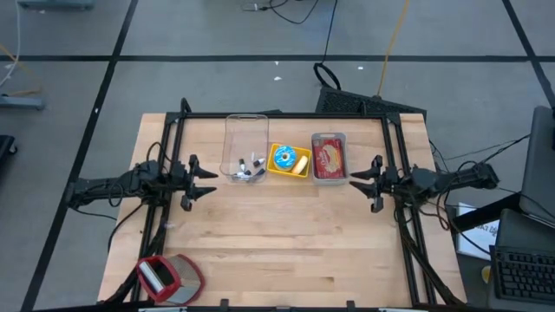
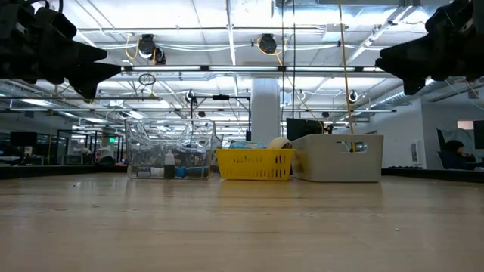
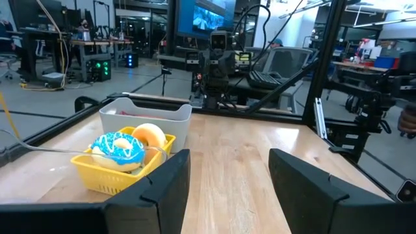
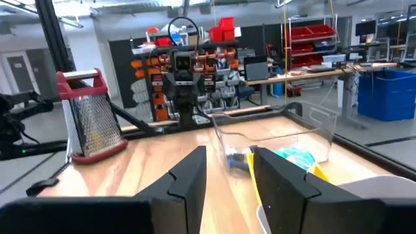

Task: Pick & Place Food Item
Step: Return to Home Position

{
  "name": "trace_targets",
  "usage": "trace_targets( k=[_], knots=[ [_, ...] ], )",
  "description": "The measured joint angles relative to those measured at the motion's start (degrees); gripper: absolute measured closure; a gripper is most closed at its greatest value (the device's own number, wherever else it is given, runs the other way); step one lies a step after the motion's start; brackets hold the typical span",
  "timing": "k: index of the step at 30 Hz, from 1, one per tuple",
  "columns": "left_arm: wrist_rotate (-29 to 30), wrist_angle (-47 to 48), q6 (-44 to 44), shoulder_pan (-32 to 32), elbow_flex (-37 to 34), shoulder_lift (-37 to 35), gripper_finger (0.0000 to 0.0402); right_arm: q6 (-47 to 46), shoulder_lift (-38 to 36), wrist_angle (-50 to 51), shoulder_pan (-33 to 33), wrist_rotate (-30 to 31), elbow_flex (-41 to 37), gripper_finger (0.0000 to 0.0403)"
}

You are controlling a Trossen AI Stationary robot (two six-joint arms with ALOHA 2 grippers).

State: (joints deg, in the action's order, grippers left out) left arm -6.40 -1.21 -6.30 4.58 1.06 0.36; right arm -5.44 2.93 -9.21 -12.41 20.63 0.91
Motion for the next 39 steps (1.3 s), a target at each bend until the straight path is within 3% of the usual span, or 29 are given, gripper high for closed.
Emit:
trace_targets(
  k=[2, 11, 39],
  knots=[
    [0.02, 0.02, -0.03, 0.00, 0.00, 0.02, 0.0192, 0.17, -2.89, 3.34, -0.01, -0.48, -0.02, 0.0286],
    [0.41, -0.11, 0.02, 0.00, 0.00, 0.00, 0.0192, 9.37, -1.99, 4.85, -0.03, -2.70, 0.32, 0.0286],
    [0.46, -0.33, -0.03, 0.00, 0.00, 0.00, 0.0192, 9.32, 0.80, 2.43, -0.06, -2.77, -0.11, 0.0287]
  ],
)
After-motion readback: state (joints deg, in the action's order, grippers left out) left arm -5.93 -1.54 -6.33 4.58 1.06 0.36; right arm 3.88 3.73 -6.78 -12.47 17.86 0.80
